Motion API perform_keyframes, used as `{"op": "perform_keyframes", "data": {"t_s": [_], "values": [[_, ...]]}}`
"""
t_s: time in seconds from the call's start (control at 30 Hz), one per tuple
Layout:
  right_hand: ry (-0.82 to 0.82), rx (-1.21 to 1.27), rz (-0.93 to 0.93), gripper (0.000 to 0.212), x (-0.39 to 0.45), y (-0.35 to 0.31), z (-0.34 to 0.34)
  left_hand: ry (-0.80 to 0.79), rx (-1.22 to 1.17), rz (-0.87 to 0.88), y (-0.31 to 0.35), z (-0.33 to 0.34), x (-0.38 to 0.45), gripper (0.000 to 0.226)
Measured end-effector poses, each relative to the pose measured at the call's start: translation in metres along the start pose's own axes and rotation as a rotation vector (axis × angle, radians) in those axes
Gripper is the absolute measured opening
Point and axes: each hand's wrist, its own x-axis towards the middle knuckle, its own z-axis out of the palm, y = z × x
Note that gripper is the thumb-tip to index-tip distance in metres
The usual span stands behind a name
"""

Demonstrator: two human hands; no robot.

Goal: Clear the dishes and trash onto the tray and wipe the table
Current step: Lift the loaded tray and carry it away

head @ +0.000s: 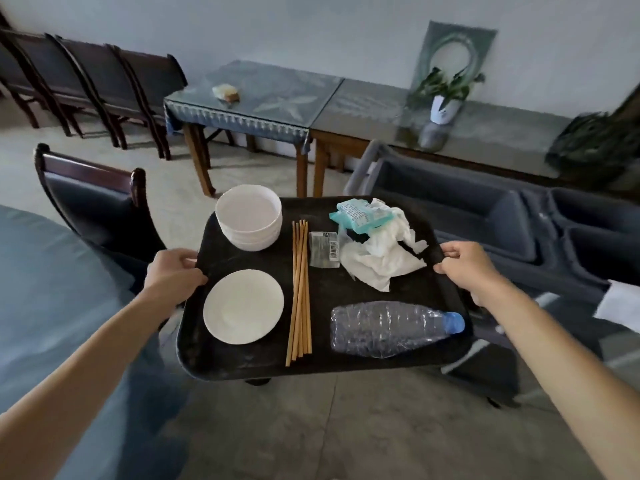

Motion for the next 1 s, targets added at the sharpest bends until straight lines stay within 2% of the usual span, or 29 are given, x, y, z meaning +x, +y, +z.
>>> {"op": "perform_keyframes", "data": {"t_s": [0.13,0.3,0.5,0.63,0.87,1.0], "values": [[0.093,0.003,0.026,0.034,0.030,0.025,-0.072,-0.111,-0.008,0.080,0.066,0.065,0.018,0.035],[0.190,-0.001,0.101,0.051,0.064,0.052,-0.146,-0.209,0.025,0.177,0.140,0.141,0.036,0.036],[0.238,0.046,0.211,0.038,0.109,0.084,-0.206,-0.267,0.107,0.252,0.215,0.217,0.060,0.027],[0.272,0.079,0.272,0.032,0.142,0.097,-0.230,-0.300,0.155,0.264,0.252,0.268,0.083,0.033],[0.266,0.122,0.370,0.040,0.223,0.119,-0.237,-0.328,0.255,0.311,0.295,0.350,0.137,0.022],[0.219,0.090,0.396,0.049,0.272,0.124,-0.230,-0.319,0.290,0.324,0.308,0.389,0.171,0.024]]}}
